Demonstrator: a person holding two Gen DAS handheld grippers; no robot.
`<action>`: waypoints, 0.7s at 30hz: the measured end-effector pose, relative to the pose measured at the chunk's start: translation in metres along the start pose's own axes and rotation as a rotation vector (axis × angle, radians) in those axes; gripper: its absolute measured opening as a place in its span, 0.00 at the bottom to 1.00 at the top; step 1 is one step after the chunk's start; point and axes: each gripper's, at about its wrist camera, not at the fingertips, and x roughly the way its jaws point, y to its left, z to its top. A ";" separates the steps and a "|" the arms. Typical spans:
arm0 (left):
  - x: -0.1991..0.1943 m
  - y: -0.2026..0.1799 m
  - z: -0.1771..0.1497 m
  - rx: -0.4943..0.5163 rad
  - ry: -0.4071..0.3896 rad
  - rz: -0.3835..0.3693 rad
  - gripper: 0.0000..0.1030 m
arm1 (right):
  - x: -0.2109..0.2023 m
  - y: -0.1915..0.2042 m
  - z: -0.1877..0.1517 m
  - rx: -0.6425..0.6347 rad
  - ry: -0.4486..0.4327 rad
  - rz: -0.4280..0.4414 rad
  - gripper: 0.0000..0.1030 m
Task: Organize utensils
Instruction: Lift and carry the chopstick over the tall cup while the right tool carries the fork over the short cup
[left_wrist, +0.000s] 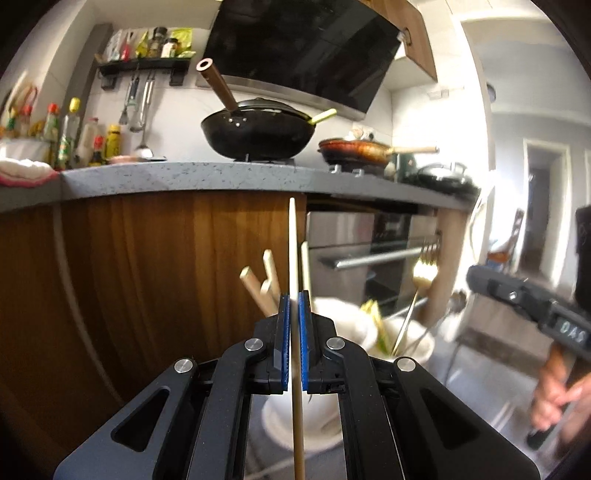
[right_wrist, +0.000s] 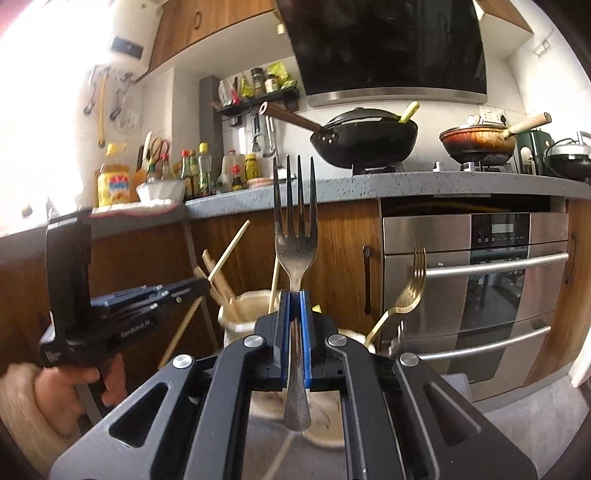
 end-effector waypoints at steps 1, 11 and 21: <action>0.001 0.001 0.005 -0.023 -0.014 -0.029 0.05 | 0.003 0.000 0.004 0.003 -0.013 -0.001 0.05; 0.031 -0.013 0.035 -0.131 -0.119 -0.134 0.05 | 0.021 -0.007 0.025 -0.003 -0.093 -0.031 0.05; 0.054 -0.039 0.030 -0.020 -0.176 -0.027 0.05 | 0.036 -0.020 0.010 -0.035 -0.066 -0.070 0.05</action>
